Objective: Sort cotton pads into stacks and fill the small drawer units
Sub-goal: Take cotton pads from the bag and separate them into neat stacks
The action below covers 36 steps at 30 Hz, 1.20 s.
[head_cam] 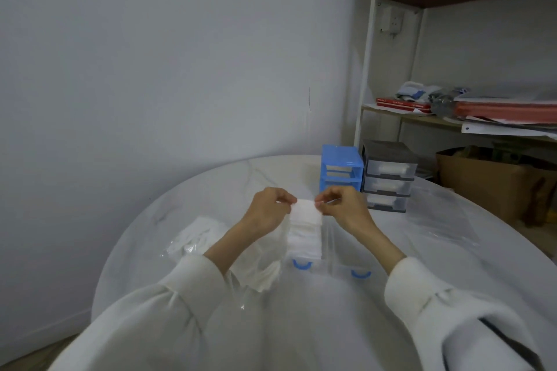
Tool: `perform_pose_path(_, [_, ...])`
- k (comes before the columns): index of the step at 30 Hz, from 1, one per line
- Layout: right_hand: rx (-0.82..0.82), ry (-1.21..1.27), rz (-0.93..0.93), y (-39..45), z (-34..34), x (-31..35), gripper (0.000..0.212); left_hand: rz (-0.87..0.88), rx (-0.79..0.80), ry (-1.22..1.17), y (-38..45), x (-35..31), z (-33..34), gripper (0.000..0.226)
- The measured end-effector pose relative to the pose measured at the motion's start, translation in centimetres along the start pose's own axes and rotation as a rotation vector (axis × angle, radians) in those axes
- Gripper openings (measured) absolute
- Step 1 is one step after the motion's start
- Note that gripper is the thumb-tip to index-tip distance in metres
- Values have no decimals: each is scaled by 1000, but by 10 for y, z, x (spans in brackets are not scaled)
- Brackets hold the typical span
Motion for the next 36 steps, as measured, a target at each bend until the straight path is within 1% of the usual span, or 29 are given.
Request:
perform_pose_path(3, [28,-108,-10,5,9,-7,4,-55,54,25,2,7,6,26])
perform_pose_path(7, [38,-213,-37,4,17,-15,6,-46,101,114,2,11,13,28])
perform_pose_path(10, [44,-309,-101,1,22,-18,5,-24,98,188,2,14,15,28])
perform_pose_path(12, [4,-408,-167,-3,22,-17,8,0,85,229,0,13,18,27])
perform_pose_path(14, [-26,-449,-209,-7,21,-15,9,10,75,271,-1,12,19,26])
perform_pose_path(18, [79,-465,-210,-11,21,-12,12,-2,113,394,-1,14,18,25])
perform_pose_path(21, [109,-477,-206,-15,21,-11,14,1,140,457,-1,15,17,24])
perform_pose_path(24, [92,-481,-216,-20,18,-6,16,28,149,452,-4,11,14,25])
perform_pose_path(29, [55,-437,-244,-30,10,6,16,57,121,368,-16,3,-6,34])
perform_pose_path(36, [170,-376,-355,-66,14,29,21,106,43,271,-44,7,-47,33])
Point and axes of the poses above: each hand's wrist, its own y-axis towards the middle knuckle, its own z-axis out of the palm, x = y × z, the point moved 2 cm from there along y, towards the middle knuckle, and after that the axes turned 9 degrees about -y, right-handed, at the moved point
